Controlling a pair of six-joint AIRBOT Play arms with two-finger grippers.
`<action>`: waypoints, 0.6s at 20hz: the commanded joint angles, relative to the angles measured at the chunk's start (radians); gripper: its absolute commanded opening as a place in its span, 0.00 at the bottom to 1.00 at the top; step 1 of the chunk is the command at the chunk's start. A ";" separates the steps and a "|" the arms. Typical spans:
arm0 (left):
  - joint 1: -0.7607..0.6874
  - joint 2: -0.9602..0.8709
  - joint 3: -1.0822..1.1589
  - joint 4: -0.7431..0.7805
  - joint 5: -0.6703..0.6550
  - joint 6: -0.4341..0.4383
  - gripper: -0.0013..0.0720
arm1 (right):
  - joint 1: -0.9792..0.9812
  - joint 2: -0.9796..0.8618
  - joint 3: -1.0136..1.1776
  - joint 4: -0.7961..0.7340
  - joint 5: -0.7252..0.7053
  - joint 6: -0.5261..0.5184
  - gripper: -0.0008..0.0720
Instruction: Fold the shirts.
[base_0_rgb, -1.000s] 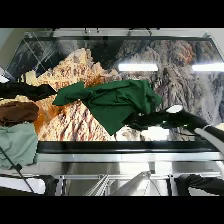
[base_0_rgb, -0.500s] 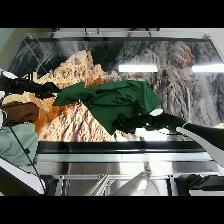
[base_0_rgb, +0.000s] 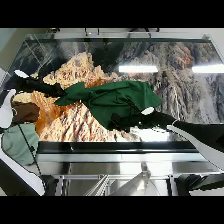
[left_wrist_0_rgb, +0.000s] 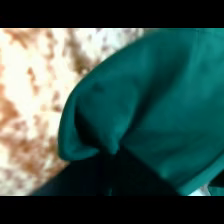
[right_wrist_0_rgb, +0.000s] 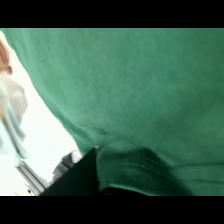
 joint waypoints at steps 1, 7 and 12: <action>0.003 -0.031 0.002 0.014 -0.088 0.042 0.06 | 0.005 -0.003 0.005 0.017 0.048 -0.021 0.03; 0.096 0.140 0.003 -0.246 -0.201 0.068 0.06 | -0.073 0.182 0.006 -0.036 0.221 -0.095 0.03; 0.192 0.528 0.002 -0.704 -0.479 0.089 0.05 | -0.322 0.704 0.021 -0.104 0.383 -0.083 0.03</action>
